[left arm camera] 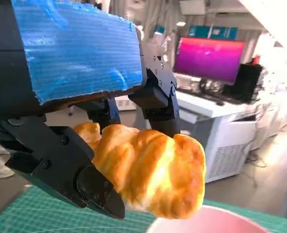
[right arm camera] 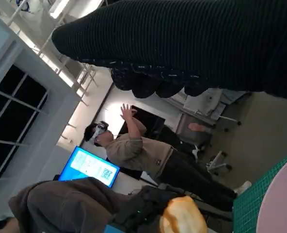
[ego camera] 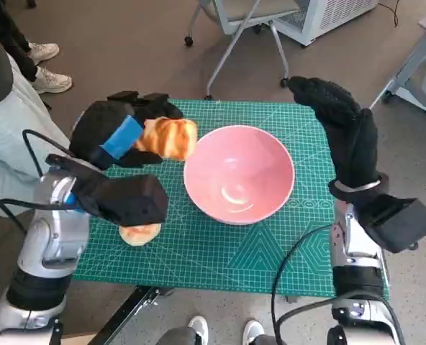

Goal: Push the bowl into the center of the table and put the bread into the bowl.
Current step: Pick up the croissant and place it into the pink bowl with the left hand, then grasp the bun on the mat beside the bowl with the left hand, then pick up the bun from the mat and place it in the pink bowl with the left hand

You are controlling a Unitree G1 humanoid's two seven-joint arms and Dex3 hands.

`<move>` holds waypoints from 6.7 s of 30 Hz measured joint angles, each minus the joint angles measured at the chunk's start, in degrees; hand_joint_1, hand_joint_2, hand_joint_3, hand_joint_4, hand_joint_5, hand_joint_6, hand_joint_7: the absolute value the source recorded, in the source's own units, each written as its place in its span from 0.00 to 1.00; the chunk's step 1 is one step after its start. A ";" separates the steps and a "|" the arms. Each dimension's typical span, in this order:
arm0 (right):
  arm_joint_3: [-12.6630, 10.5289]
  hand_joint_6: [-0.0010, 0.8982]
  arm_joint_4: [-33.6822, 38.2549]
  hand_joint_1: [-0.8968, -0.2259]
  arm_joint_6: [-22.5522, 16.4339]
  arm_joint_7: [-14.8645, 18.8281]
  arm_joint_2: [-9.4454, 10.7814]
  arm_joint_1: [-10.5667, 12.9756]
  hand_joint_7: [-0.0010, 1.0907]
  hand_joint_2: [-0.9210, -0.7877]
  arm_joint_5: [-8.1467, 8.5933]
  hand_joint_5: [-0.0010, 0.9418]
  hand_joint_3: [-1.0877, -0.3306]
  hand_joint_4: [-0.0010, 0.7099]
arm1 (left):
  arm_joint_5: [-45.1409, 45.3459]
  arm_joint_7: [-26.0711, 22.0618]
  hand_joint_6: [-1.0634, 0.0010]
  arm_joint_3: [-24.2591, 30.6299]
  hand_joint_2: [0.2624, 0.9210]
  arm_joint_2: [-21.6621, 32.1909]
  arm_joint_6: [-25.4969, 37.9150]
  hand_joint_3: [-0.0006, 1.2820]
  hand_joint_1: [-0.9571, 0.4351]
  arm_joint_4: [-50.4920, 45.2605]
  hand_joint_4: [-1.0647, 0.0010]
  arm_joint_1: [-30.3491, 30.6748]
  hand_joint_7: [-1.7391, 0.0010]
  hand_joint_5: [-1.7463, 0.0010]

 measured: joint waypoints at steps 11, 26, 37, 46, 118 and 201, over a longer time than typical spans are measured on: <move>-0.09 0.00 0.31 0.35 -0.22 0.55 -0.04 0.02 0.53 0.00 0.26 0.00 0.39 0.24 | 2.26 -0.43 0.33 -5.55 0.92 -3.74 -3.28 0.03 0.69 1.85 0.15 -3.80 0.38 0.47; -0.52 0.00 0.41 0.34 -0.58 1.10 -0.16 0.98 0.53 0.00 1.67 0.00 0.40 0.25 | 4.20 1.98 0.45 -11.03 0.98 -7.98 -11.67 0.04 0.74 14.58 0.25 -7.04 0.43 0.36; -0.88 0.01 0.39 0.33 -0.58 1.26 -0.19 1.11 0.53 0.00 1.78 0.00 0.41 0.25 | 4.40 -1.36 0.58 -13.14 0.79 -8.44 -12.13 0.01 0.59 17.26 0.64 -7.06 0.99 0.98; -0.86 0.01 -0.07 0.33 -0.58 1.15 -0.10 1.43 0.54 0.00 1.68 0.00 0.40 0.25 | 2.79 -5.21 0.63 -12.71 0.78 -7.17 -12.69 0.00 0.56 16.46 0.74 -6.81 1.00 1.00; -0.60 0.00 -0.85 0.34 1.03 0.98 0.00 2.95 0.55 0.00 1.86 0.00 0.40 0.25 | -19.86 -30.23 0.81 6.60 0.73 19.48 -5.63 0.01 0.81 -7.26 0.96 20.88 1.00 0.99; -1.31 0.02 0.08 0.33 0.81 2.75 -1.31 3.07 0.53 0.00 2.37 0.00 0.41 0.25 | -14.60 -18.94 0.33 10.03 0.98 15.56 -16.76 0.01 0.69 -3.17 0.26 13.91 0.41 0.36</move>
